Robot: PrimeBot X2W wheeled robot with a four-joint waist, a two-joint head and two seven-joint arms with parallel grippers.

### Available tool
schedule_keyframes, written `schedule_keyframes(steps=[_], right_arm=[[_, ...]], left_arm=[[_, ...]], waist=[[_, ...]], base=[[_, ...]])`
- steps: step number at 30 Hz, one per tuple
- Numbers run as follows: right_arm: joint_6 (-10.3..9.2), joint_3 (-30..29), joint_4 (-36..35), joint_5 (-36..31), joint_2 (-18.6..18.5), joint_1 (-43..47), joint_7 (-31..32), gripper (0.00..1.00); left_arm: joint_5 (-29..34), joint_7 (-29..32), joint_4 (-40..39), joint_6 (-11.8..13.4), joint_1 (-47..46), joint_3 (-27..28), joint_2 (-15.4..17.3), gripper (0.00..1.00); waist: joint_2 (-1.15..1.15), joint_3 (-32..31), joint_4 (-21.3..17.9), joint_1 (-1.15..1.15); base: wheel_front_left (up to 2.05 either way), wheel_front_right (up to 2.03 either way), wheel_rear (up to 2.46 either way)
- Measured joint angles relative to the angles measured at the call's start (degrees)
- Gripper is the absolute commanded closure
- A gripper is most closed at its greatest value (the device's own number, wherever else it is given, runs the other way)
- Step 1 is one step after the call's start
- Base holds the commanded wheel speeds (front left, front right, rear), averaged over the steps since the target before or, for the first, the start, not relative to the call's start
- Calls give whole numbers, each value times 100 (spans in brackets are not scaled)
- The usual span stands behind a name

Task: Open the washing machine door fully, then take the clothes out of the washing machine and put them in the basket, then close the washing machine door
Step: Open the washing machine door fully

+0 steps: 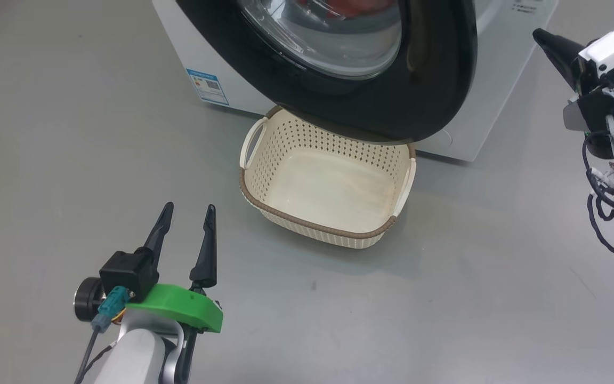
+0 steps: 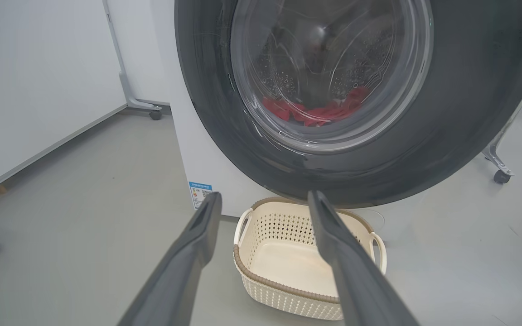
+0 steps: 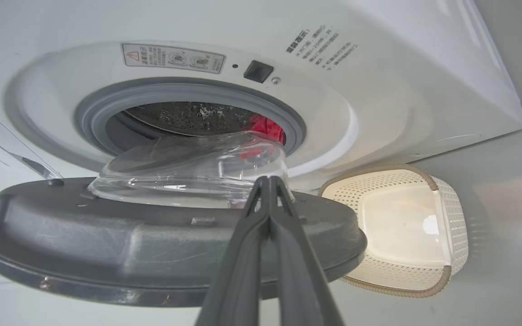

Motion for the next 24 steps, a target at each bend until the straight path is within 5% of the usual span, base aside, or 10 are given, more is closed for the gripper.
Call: schedule_keyframes(steps=[10, 18, 24], right_arm=[[53, 654, -604, -770, -144, 850, -614, 100], [53, 1640, -2240, -1548, -214, 1561, -1333, 100], [53, 2106, -2753, -2095, -594, 2253, -1903, 100]], left_arm=[[80, 0, 54, 0, 168, 135, 3, 0], [143, 0, 40, 5, 410, 335, 16, 0], [178, 0, 29, 4, 448, 358, 21, 0]], waist=[[0, -368, -276, 0], [0, -594, -548, 0], [0, -677, -667, 0]], base=[[0, 0, 0], [0, 0, 0], [0, 0, 0]])
